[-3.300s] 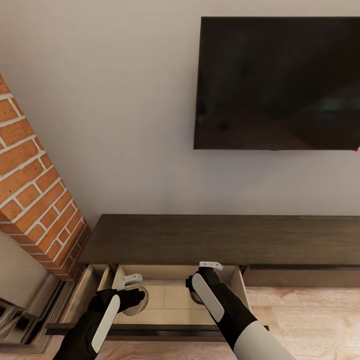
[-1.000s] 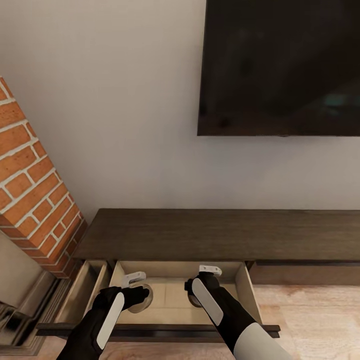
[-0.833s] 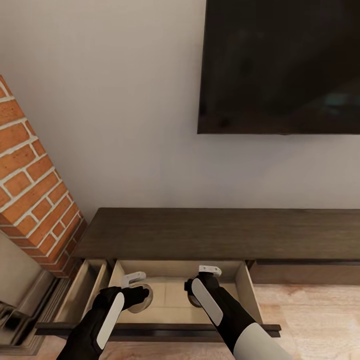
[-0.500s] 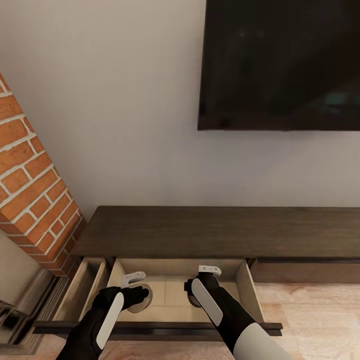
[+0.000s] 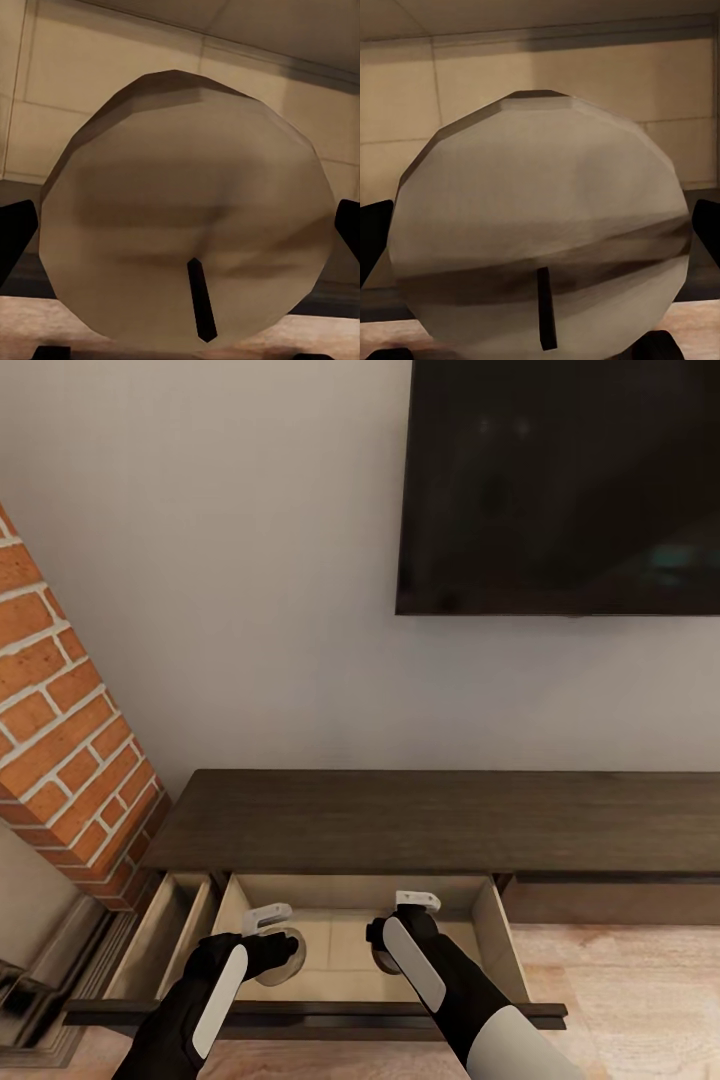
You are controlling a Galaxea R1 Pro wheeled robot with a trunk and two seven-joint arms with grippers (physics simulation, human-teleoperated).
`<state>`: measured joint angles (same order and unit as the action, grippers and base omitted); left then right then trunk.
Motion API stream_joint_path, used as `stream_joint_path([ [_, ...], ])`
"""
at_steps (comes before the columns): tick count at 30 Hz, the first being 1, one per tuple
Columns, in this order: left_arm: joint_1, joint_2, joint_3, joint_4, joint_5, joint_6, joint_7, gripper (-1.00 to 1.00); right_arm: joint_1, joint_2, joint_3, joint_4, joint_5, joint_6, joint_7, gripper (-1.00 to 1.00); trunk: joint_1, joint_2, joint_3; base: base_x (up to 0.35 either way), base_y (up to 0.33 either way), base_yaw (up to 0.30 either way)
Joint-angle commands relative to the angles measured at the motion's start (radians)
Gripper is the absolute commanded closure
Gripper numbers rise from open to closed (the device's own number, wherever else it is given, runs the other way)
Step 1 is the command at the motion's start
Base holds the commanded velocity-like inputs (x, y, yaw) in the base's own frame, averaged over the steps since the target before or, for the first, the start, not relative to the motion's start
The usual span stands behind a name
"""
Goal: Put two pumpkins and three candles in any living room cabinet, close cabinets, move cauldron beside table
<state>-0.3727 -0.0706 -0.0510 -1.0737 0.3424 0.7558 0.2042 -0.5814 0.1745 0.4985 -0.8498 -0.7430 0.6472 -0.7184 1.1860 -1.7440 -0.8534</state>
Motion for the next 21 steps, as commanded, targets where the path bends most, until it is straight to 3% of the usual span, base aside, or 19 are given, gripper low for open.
stream_joint_path([
  [1,0.000,0.000,0.000,0.000,-0.002,0.001,0.002,1.00,0.000,0.000,0.000,0.000,0.000,0.000,-0.001,1.00,0.000,0.000,0.000,0.000,0.000,0.000],
  [21,0.000,0.003,0.000,0.000,0.003,0.002,0.001,1.00,0.000,0.000,0.000,0.000,0.000,0.000,-0.001,1.00,0.000,0.000,0.000,0.051,0.064,0.000],
])
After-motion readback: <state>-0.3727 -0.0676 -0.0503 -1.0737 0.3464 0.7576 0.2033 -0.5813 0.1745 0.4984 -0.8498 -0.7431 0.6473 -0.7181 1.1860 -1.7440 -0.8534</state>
